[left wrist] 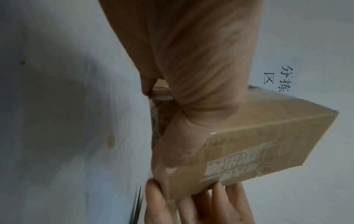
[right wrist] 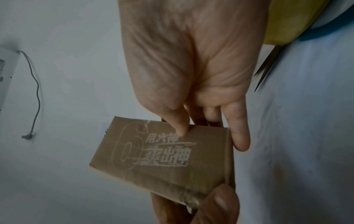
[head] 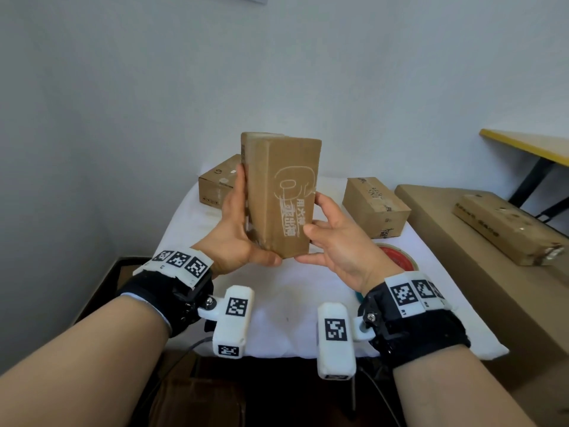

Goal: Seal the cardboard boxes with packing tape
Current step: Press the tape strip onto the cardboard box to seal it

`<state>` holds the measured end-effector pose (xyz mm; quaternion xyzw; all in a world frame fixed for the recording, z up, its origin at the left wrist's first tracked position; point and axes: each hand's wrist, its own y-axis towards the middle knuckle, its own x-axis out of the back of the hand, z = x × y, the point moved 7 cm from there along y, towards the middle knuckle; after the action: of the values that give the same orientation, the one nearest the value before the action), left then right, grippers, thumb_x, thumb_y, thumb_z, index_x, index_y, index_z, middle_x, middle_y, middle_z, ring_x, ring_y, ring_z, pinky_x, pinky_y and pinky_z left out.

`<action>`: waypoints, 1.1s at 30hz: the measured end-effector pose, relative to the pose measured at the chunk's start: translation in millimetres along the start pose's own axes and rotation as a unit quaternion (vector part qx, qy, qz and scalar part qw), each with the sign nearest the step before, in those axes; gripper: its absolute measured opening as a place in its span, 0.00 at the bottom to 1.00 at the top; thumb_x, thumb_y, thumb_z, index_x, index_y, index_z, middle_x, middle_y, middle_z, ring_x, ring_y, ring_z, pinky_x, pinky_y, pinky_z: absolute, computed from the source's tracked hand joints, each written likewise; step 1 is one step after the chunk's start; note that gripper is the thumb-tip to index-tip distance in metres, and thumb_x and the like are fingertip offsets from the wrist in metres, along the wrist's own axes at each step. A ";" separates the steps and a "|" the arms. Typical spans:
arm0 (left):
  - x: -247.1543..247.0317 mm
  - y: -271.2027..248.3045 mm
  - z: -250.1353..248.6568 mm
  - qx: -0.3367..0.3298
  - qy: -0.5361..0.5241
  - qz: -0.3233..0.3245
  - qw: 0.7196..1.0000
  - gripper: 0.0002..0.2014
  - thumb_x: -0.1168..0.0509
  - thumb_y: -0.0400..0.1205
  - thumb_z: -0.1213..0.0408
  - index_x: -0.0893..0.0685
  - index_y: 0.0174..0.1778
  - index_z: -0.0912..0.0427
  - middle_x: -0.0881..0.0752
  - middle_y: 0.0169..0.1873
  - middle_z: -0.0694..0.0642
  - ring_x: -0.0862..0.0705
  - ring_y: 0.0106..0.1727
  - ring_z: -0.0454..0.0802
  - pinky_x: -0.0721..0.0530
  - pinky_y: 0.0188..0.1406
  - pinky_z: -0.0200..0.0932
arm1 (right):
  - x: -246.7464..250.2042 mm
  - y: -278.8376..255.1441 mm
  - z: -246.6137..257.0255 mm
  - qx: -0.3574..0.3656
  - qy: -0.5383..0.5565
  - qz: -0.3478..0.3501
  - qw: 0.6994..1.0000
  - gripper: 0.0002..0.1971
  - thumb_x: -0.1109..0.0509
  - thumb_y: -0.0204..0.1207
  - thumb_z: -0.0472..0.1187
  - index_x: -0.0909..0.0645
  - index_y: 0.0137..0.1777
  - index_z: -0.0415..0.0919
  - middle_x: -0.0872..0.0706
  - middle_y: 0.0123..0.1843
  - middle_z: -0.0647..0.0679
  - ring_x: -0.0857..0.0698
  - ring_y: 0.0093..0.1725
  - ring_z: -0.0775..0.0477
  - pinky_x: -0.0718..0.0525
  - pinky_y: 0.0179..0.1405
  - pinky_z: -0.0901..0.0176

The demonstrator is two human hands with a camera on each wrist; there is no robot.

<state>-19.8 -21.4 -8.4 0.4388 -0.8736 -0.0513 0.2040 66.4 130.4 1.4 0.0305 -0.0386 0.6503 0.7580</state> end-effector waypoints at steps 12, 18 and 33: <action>-4.7 0.0 7.9 -0.008 0.107 -0.002 0.994 0.84 0.10 0.51 0.51 0.79 0.76 0.27 0.63 0.84 0.38 0.60 0.78 0.23 0.40 0.83 0.66 | 8.7 -1.4 -7.9 -0.021 -0.065 -0.032 0.997 0.28 0.35 0.87 0.30 0.31 0.78 0.61 0.08 0.60 0.46 0.11 0.63 0.47 0.12 0.64 0.36; -2.9 -1.0 8.1 -0.014 0.151 -0.006 0.988 0.84 0.09 0.50 0.56 0.77 0.75 0.22 0.64 0.84 0.37 0.60 0.86 0.40 0.37 0.81 0.71 | 9.2 -2.4 -11.1 -0.038 -0.076 -0.014 0.996 0.28 0.30 0.83 0.28 0.31 0.75 0.56 0.08 0.56 0.43 0.10 0.60 0.50 0.10 0.62 0.45; -4.5 -4.3 -4.7 -0.093 0.282 -0.001 0.955 0.80 0.12 0.57 0.61 0.77 0.77 0.25 0.70 0.83 0.35 0.58 0.86 0.47 0.46 0.80 0.51 | -1.2 -6.1 -17.4 -0.087 -0.051 0.016 0.995 0.52 0.12 0.60 0.54 0.45 0.75 0.66 0.13 0.69 0.54 0.16 0.70 0.51 0.16 0.69 0.40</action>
<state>-12.3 -20.0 -6.7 0.4152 -0.7713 -0.0068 0.4824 72.6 130.0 -16.0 -0.0029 -0.1343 0.6544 0.7442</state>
